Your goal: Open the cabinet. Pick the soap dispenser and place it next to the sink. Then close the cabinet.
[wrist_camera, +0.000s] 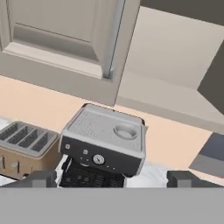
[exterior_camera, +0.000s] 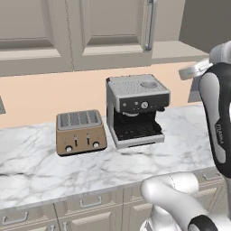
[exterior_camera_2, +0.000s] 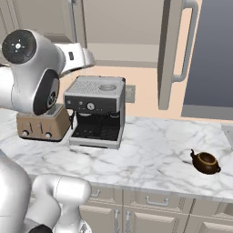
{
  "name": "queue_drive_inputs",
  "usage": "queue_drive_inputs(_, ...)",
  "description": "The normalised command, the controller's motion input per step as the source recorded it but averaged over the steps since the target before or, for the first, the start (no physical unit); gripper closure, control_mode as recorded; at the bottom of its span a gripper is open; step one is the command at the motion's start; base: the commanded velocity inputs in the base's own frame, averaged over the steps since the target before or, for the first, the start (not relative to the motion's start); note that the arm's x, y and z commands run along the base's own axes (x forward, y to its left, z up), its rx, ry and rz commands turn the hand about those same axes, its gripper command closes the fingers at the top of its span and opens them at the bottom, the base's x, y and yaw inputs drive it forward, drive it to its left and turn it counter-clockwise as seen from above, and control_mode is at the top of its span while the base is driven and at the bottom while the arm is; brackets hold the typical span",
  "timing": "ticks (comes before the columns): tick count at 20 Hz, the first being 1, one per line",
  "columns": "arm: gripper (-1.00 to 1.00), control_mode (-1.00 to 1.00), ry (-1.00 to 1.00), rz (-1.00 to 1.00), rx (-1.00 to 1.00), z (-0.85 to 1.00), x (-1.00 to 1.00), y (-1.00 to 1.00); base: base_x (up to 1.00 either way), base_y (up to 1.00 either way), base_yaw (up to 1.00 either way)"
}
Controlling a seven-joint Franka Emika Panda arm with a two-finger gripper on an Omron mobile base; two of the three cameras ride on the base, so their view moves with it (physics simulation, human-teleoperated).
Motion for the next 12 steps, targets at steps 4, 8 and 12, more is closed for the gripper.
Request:
queue_drive_inputs(4,-1.0,-1.0,-0.24,-0.2,0.1,-0.05,-0.45,-0.41,0.0,0.0,0.0)
queue_drive_inputs(8,-1.0,-1.0,-0.16,-0.18,0.08,0.11,-0.69,-0.44,0.0,0.0,0.0)
queue_drive_inputs(12,-1.0,-1.0,-0.04,-0.12,0.0,0.24,-0.64,-0.27,0.0,0.0,0.0)
